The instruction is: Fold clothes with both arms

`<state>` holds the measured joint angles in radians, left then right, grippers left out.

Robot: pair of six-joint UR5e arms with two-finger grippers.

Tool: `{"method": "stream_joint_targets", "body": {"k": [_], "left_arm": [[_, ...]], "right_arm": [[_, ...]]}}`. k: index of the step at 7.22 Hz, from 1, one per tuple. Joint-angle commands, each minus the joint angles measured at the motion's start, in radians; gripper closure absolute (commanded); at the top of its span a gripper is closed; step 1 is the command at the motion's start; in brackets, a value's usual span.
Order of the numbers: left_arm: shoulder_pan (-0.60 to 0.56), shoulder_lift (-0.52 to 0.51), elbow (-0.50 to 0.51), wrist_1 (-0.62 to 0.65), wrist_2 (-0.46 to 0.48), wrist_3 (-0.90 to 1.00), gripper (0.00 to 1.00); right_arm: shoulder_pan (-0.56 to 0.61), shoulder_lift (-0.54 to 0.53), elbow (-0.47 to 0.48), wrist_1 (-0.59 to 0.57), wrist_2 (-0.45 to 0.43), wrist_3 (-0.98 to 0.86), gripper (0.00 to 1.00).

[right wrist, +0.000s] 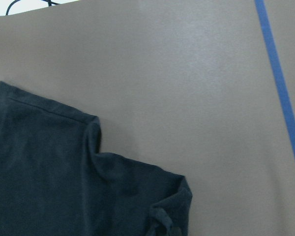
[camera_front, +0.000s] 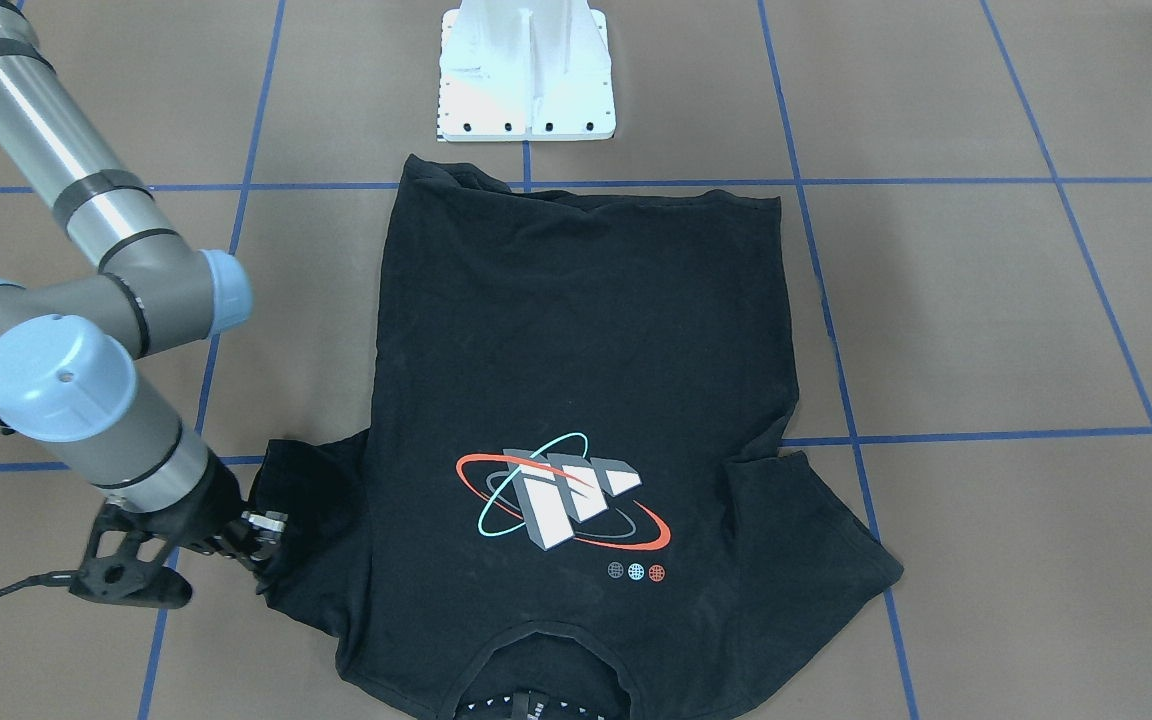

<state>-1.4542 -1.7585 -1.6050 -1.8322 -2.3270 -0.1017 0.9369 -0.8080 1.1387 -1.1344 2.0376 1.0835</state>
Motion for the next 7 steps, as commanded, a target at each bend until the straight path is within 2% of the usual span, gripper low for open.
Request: {"method": "stream_joint_targets", "body": {"k": [1,2,3,7], "left_arm": [[0.0,0.001,-0.001,-0.001,-0.003,-0.001,0.0],[0.0,0.001,0.002,-0.001,-0.02,0.0,0.0],[0.0,0.001,0.0,-0.001,-0.021,-0.001,0.0],[0.0,0.001,0.002,-0.001,-0.021,0.0,0.0]], "right_arm": [[-0.035,0.085,-0.019,-0.085,-0.042,0.064,1.0],[-0.056,0.137,-0.074,-0.085,-0.095,0.091,1.0],[-0.07,0.197,-0.139,-0.084,-0.1,0.12,1.0],[-0.099,0.285,-0.227,-0.079,-0.132,0.159,1.0]]}}
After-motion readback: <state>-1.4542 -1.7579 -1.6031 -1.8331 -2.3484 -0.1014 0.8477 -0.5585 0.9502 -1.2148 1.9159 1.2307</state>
